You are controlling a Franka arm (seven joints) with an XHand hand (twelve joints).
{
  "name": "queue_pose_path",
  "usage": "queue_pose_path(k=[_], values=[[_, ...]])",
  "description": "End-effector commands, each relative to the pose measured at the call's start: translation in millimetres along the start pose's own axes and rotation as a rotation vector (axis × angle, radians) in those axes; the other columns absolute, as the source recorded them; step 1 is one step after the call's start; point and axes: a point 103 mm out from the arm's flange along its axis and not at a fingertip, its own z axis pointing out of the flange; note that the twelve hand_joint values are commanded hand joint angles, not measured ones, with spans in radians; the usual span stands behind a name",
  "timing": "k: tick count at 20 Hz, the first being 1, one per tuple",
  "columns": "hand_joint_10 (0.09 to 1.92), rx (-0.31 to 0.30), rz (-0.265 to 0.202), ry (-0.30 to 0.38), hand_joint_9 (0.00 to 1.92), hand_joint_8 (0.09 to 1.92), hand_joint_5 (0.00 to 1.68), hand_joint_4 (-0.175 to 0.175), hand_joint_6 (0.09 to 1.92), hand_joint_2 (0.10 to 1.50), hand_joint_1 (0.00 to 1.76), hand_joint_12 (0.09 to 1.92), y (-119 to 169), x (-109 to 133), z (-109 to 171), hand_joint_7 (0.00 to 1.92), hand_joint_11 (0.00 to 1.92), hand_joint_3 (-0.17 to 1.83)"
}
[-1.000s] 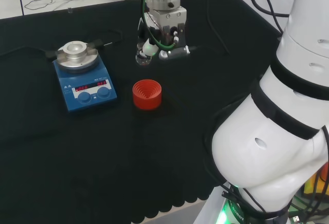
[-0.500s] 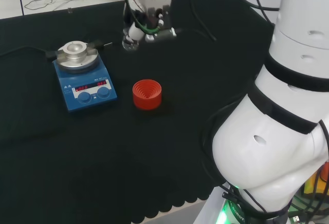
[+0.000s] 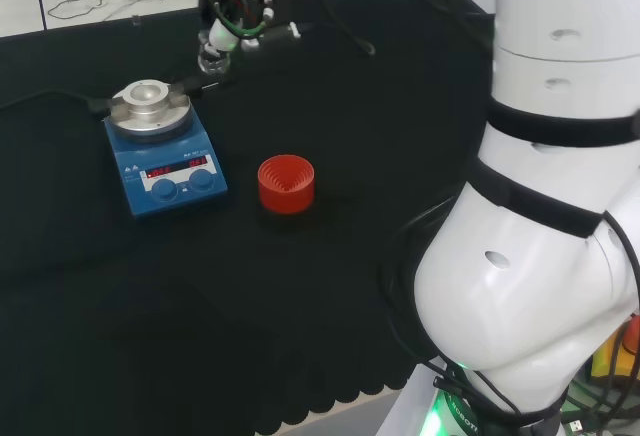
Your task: Place the round-bottom flask on the heater.
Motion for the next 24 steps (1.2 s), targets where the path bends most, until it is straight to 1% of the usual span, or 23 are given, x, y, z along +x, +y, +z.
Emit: queue_pose_path(k=[1,11,18,24], values=[[0.63,0.056,-0.091,-0.033,0.59,0.69,1.15,0.082,0.93,0.66,1.12,1.41,29,43,13,0.34,0.17,0.77],[0.63,0.072,-0.148,-0.039,0.60,0.69,1.15,0.087,0.94,0.66,1.12,1.41,56,65,19,0.35,0.17,0.77],[0.63,0.080,-0.191,-0.045,0.60,0.69,1.15,0.091,0.94,0.66,1.11,1.41,72,87,21,0.35,0.18,0.77],[0.63,0.091,-0.196,-0.048,0.60,0.69,1.15,0.094,0.94,0.66,1.11,1.41,81,91,25,0.36,0.18,0.77]])
